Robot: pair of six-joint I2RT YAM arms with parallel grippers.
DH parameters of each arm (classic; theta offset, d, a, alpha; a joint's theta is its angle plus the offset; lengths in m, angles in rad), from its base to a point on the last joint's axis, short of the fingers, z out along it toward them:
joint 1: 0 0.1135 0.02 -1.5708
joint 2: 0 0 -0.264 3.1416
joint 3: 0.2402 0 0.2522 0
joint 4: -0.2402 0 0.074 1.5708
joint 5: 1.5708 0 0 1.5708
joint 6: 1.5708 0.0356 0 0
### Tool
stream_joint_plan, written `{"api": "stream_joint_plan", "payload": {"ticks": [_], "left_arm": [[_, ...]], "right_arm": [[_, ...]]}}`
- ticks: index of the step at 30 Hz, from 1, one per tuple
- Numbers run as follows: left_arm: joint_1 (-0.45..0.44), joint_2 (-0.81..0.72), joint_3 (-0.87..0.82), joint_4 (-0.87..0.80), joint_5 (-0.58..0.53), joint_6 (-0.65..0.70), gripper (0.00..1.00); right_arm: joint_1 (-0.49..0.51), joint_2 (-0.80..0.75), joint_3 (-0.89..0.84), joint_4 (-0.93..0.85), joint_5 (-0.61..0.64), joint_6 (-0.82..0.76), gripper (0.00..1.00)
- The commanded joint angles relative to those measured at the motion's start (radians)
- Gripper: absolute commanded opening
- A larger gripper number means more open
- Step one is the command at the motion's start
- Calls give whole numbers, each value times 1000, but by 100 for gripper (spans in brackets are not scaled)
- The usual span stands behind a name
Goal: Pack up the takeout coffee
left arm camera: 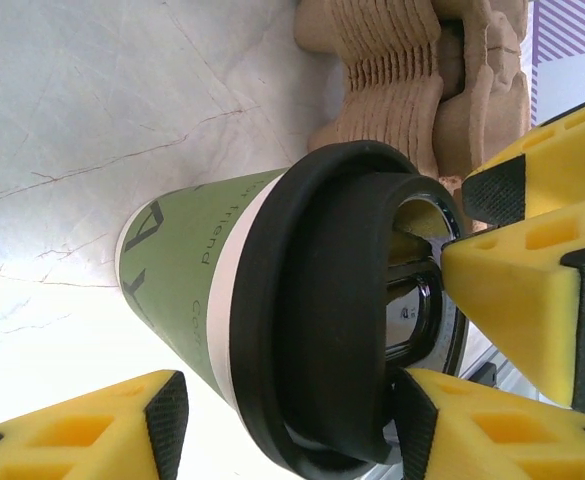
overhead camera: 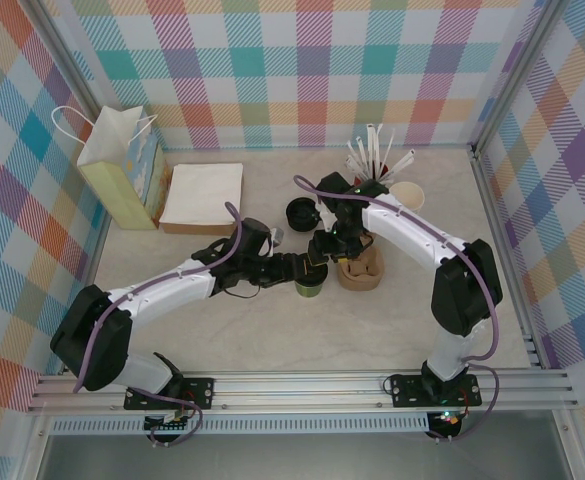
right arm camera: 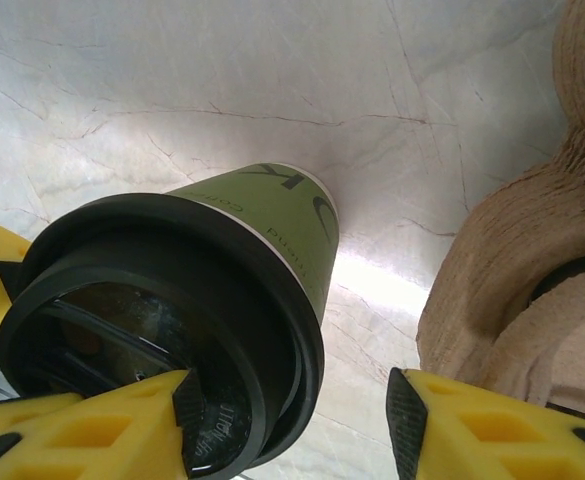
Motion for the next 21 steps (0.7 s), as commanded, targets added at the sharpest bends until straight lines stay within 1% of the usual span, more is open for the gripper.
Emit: {"api": "stream_joint_plan", "payload": {"ticks": [1,4,7,11,13,21], "left_arm": [[-19,23,-8,-70,-18,29,55],[-20,23,-12,-88,-27,36,52],[-20,23,-15,-103,-38,39,51],[-18,27,-16,-107,-55,40,49],[-20,32,-14,-147,-63,43,48],[-19,36,-23,-201,-93,57,45]], "right_arm": [[-6,11,-12,-57,-10,-6,53],[-6,12,-18,-62,-12,-9,53],[-6,16,-25,-68,-14,-8,49],[-8,28,-27,-73,-19,-11,48],[-8,36,-28,-75,-20,-12,47],[-10,61,-44,-86,-24,-16,46]]}}
